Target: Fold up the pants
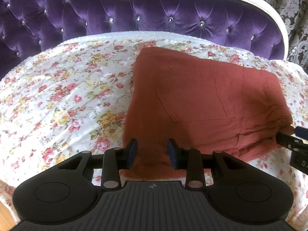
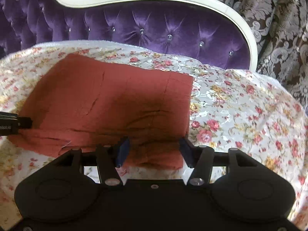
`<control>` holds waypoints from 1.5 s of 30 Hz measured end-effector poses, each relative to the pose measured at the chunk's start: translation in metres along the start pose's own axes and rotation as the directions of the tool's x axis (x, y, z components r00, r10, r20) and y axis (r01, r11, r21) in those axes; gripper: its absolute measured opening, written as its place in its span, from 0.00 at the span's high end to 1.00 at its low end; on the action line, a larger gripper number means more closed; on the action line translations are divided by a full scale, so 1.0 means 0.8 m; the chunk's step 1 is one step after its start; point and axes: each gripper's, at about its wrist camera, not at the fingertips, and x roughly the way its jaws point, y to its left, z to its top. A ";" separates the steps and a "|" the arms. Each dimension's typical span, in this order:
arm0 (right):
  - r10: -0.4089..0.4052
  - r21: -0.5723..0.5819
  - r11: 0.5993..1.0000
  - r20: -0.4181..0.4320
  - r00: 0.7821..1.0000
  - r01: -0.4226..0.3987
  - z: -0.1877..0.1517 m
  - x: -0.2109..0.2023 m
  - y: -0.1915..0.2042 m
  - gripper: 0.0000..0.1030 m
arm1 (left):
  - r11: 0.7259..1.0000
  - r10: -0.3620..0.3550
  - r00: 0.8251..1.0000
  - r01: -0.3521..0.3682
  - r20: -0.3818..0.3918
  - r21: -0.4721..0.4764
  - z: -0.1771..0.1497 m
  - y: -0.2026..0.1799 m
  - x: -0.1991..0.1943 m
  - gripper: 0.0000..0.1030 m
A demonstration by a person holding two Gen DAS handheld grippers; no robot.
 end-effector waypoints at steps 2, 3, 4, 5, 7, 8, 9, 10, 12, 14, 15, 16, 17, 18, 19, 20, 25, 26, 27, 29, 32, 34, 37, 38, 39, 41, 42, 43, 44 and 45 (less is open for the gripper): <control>0.033 0.041 0.999 -0.005 0.999 -0.033 -0.002 -0.012 -0.005 0.45 | 1.000 0.009 1.000 -0.009 0.005 0.010 -0.003 -0.003 -0.011 0.67; 0.036 0.061 0.997 0.002 0.999 -0.036 -0.004 -0.019 -0.007 0.46 | 1.000 0.012 1.000 -0.012 0.009 0.015 -0.005 -0.004 -0.016 0.67; 0.038 0.076 0.996 0.015 0.999 -0.039 -0.005 -0.026 -0.009 0.46 | 1.000 0.021 1.000 -0.021 0.006 0.016 -0.007 -0.006 -0.022 0.67; 0.039 0.092 0.995 0.025 0.999 -0.042 -0.006 -0.033 -0.011 0.46 | 0.999 0.026 1.000 -0.026 0.011 0.020 -0.009 -0.008 -0.028 0.67; 0.041 0.131 0.990 0.033 0.999 -0.045 -0.008 -0.048 -0.015 0.46 | 0.999 0.033 0.999 -0.034 0.022 0.024 -0.013 -0.010 -0.039 0.67; 0.043 0.149 0.988 0.036 0.998 -0.048 -0.010 -0.054 -0.017 0.46 | 0.999 0.032 0.999 -0.033 0.027 0.023 -0.014 -0.011 -0.043 0.67; 0.043 0.162 0.986 0.037 0.998 -0.048 -0.010 -0.060 -0.019 0.46 | 0.999 0.029 0.999 -0.030 0.031 0.022 -0.015 -0.012 -0.047 0.67; 0.041 0.173 0.984 0.040 0.998 -0.047 -0.011 -0.065 -0.021 0.46 | 0.999 0.027 0.999 -0.028 0.033 0.021 -0.017 -0.013 -0.052 0.67; 0.035 0.196 0.980 0.049 0.998 -0.044 -0.014 -0.077 -0.025 0.46 | 1.000 0.021 0.999 -0.022 0.038 0.022 -0.021 -0.015 -0.061 0.67; 0.032 0.215 0.976 0.053 0.998 -0.043 -0.017 -0.085 -0.028 0.46 | 1.000 0.017 0.999 -0.018 0.043 0.018 -0.024 -0.017 -0.068 0.67; 0.029 0.223 0.974 0.051 0.998 -0.040 -0.018 -0.088 -0.030 0.46 | 1.000 0.014 0.999 -0.015 0.045 0.018 -0.025 -0.019 -0.071 0.67; 0.026 0.227 0.973 0.049 0.998 -0.036 -0.020 -0.090 -0.031 0.46 | 1.000 0.013 0.999 -0.014 0.045 0.017 -0.027 -0.020 -0.074 0.67; 0.021 0.228 0.973 0.045 0.999 -0.031 -0.022 -0.092 -0.030 0.46 | 1.000 0.014 0.999 -0.015 0.044 0.017 -0.029 -0.022 -0.077 0.67; 0.019 0.229 0.973 0.041 0.999 -0.028 -0.024 -0.094 -0.030 0.46 | 1.000 0.012 0.999 -0.013 0.046 0.020 -0.031 -0.023 -0.079 0.67; 0.021 0.231 0.973 0.038 0.999 -0.029 -0.026 -0.096 -0.030 0.46 | 1.000 0.010 0.999 -0.011 0.047 0.023 -0.033 -0.025 -0.082 0.67; 0.029 0.232 0.972 0.035 0.999 -0.036 -0.028 -0.097 -0.029 0.46 | 1.000 0.008 0.999 -0.010 0.046 0.023 -0.036 -0.027 -0.084 0.67; 0.058 0.241 0.969 0.017 0.998 -0.061 -0.037 -0.099 -0.024 0.46 | 0.999 0.014 0.999 -0.015 0.050 0.033 -0.045 -0.032 -0.093 0.67; 0.060 0.241 0.969 0.014 0.998 -0.062 -0.039 -0.099 -0.022 0.46 | 0.999 0.016 0.999 -0.017 0.050 0.033 -0.047 -0.034 -0.095 0.67; 0.063 0.243 0.968 0.011 0.998 -0.064 -0.041 -0.099 -0.021 0.46 | 0.999 0.017 0.999 -0.019 0.049 0.033 -0.049 -0.034 -0.097 0.67; 0.074 0.244 0.967 0.005 0.997 -0.073 -0.044 -0.099 -0.018 0.46 | 0.999 0.019 0.999 -0.020 0.049 0.034 -0.052 -0.034 -0.099 0.67; 0.085 0.245 0.966 -0.002 0.996 -0.082 -0.046 -0.100 -0.014 0.46 | 1.000 0.008 0.999 -0.009 0.037 0.030 -0.056 -0.034 -0.100 0.67; 0.090 0.245 0.966 -0.006 0.996 -0.086 -0.048 -0.101 -0.010 0.46 | 0.999 0.007 0.999 -0.008 0.032 0.032 -0.058 -0.035 -0.099 0.67; 0.095 0.244 0.966 -0.013 0.995 -0.089 -0.049 -0.101 -0.008 0.46 | 0.999 0.011 1.000 -0.012 0.024 0.036 -0.062 -0.038 -0.097 0.67; 0.097 0.245 0.965 -0.014 0.995 -0.091 -0.050 -0.100 -0.008 0.46 | 0.999 0.011 1.000 -0.011 0.020 0.037 -0.062 -0.038 -0.096 0.67; 0.099 0.246 0.965 -0.016 0.995 -0.092 -0.050 -0.100 -0.008 0.46 | 0.999 0.010 1.000 -0.010 0.017 0.037 -0.063 -0.039 -0.096 0.67; 0.102 0.249 0.964 -0.020 0.995 -0.094 -0.050 -0.100 -0.009 0.46 | 0.999 0.013 1.000 -0.013 0.013 0.039 -0.064 -0.040 -0.094 0.67; 0.102 0.251 0.963 -0.021 0.995 -0.094 -0.050 -0.100 -0.009 0.46 | 0.999 0.014 1.000 -0.015 0.011 0.040 -0.065 -0.040 -0.094 0.67; 0.102 0.252 0.963 -0.022 0.995 -0.093 -0.050 -0.100 -0.008 0.46 | 0.999 0.014 1.000 -0.014 0.009 0.040 -0.065 -0.040 -0.093 0.67; 0.102 0.253 0.963 -0.023 0.995 -0.093 -0.050 -0.099 -0.008 0.46 | 0.999 0.013 1.000 -0.014 0.008 0.042 -0.065 -0.039 -0.093 0.67; 0.101 0.254 0.963 -0.025 0.995 -0.092 -0.050 -0.099 -0.008 0.46 | 0.999 0.015 1.000 -0.015 0.007 0.043 -0.065 -0.039 -0.093 0.67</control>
